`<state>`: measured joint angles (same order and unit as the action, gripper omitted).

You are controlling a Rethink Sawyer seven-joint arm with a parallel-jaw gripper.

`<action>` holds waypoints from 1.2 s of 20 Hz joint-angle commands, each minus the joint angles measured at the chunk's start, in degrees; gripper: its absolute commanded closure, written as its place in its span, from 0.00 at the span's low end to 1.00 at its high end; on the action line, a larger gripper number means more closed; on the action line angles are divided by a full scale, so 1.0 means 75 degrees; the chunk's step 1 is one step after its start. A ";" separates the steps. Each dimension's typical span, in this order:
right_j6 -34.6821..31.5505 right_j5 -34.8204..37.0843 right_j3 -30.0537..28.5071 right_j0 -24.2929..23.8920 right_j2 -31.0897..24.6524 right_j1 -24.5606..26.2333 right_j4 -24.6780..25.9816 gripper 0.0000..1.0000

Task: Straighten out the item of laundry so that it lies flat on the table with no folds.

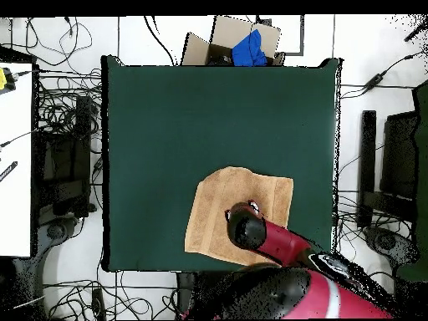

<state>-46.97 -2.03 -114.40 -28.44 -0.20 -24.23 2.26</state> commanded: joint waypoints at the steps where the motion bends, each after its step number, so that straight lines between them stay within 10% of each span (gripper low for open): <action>1: -0.3645 -0.1492 0.1306 0.1119 -0.0441 0.2317 -0.1896 0.00; 24: -0.3669 -0.1246 0.1578 0.2600 -0.0657 0.2253 -0.4383 0.00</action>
<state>-46.98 -1.86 -114.54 -12.48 10.66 -21.93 -21.46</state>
